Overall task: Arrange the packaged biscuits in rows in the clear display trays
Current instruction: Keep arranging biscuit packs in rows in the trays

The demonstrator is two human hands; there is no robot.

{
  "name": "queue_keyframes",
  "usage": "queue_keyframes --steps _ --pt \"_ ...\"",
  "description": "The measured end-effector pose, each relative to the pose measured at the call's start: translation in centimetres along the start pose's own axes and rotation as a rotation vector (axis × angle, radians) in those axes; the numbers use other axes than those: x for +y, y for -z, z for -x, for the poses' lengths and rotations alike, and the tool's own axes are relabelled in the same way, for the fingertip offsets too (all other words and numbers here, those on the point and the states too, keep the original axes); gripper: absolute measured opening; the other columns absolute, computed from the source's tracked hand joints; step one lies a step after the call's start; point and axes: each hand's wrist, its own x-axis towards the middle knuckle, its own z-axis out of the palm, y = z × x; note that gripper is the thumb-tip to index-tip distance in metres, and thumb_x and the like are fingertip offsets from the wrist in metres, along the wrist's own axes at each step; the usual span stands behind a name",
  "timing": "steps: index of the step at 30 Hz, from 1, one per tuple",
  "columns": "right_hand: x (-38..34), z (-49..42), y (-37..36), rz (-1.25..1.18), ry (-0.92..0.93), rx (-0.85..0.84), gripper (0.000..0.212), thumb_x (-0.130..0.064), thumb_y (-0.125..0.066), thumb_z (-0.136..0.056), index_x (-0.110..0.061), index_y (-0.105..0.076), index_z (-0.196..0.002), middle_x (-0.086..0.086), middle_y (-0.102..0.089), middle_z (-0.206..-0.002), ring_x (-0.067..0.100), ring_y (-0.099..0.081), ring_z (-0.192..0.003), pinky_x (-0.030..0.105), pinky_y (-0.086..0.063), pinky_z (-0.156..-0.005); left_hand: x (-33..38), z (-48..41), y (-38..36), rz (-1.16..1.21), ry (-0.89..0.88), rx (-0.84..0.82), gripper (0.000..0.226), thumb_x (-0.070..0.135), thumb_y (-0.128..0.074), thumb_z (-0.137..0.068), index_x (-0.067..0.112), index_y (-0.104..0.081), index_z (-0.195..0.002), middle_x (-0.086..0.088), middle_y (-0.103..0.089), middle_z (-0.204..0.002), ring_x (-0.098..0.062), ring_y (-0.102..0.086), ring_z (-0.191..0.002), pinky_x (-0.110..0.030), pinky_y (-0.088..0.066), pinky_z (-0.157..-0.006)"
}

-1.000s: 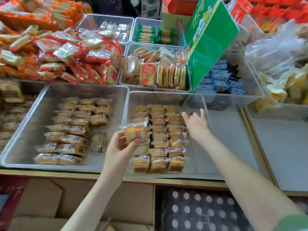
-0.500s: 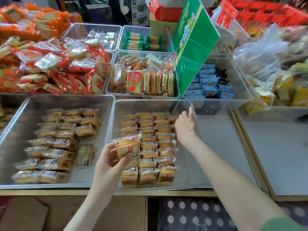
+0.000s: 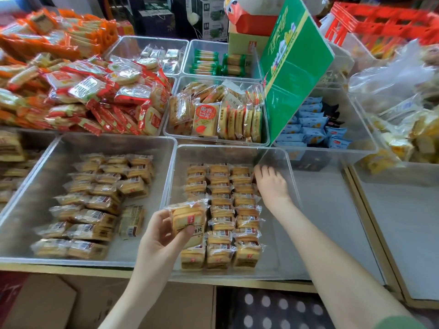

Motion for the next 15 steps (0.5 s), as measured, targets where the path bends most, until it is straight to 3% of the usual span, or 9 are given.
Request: queue_keyframes --steps 2,4,6,8,11,15 --pt "0.5 0.5 1.6 -0.067 0.028 0.014 0.080 -0.001 -0.060 -0.086 -0.007 -0.015 -0.152 0.016 -0.031 -0.151 0.029 -0.030 -0.140 0.037 -0.025 -0.116 0.2 0.1 0.3 -0.020 0.007 -0.009 0.033 0.019 -0.069 -0.074 0.015 -0.061 -0.106 0.000 -0.074 -0.096 -0.008 -0.069 -0.084 -0.015 -0.052 -0.070" --pt "0.7 1.7 4.7 -0.220 0.018 0.072 0.085 0.002 -0.059 -0.086 -0.011 -0.009 -0.154 0.015 -0.023 -0.156 0.029 -0.021 -0.144 0.039 -0.016 -0.119 0.9 0.3 0.6 -0.068 0.024 -0.034 0.033 0.022 -0.071 -0.076 0.018 -0.061 -0.107 0.001 -0.074 -0.097 -0.010 -0.069 -0.085 -0.019 -0.054 -0.073" --pt "0.0 4.5 9.2 -0.597 -0.010 0.129 0.064 -0.009 -0.056 -0.094 -0.015 -0.026 -0.151 0.007 -0.038 -0.149 0.022 -0.037 -0.135 0.035 -0.029 -0.113 2.0 0.6 0.9 -0.138 0.031 -0.091 0.036 0.029 -0.072 -0.075 0.022 -0.061 -0.109 0.004 -0.073 -0.097 -0.010 -0.068 -0.087 -0.023 -0.054 -0.076" --pt "-1.5 8.8 14.1 -1.014 0.112 0.057 0.044 -0.021 -0.059 -0.096 -0.023 -0.047 -0.139 -0.006 -0.057 -0.127 0.007 -0.055 -0.113 0.022 -0.045 -0.099 3.6 1.1 1.3 -0.204 0.009 -0.168 0.033 0.030 -0.075 -0.078 0.026 -0.061 -0.108 0.007 -0.073 -0.095 -0.007 -0.068 -0.085 -0.022 -0.052 -0.073" --pt "-4.6 15.4 19.2 -1.196 0.311 -0.021 0.027 -0.023 -0.067 -0.090 -0.039 -0.061 -0.111 -0.025 -0.062 -0.100 -0.009 -0.058 -0.093 0.008 -0.046 -0.080 6.5 2.0 2.4 -0.302 -0.035 -0.304 0.029 0.024 -0.078 -0.082 0.031 -0.063 -0.106 0.012 -0.072 -0.087 -0.003 -0.065 -0.077 -0.018 -0.048 -0.070" --pt "-7.4 19.5 21.3 -1.457 0.181 0.022 0.023 -0.015 -0.069 -0.088 -0.038 -0.069 -0.091 -0.019 -0.069 -0.088 0.000 -0.063 -0.085 0.015 -0.049 -0.073 10.1 4.0 5.6 -0.352 -0.073 -0.415 0.032 0.037 -0.081 -0.074 0.036 -0.066 -0.103 0.007 -0.072 -0.089 -0.012 -0.066 -0.081 -0.027 -0.051 -0.072"
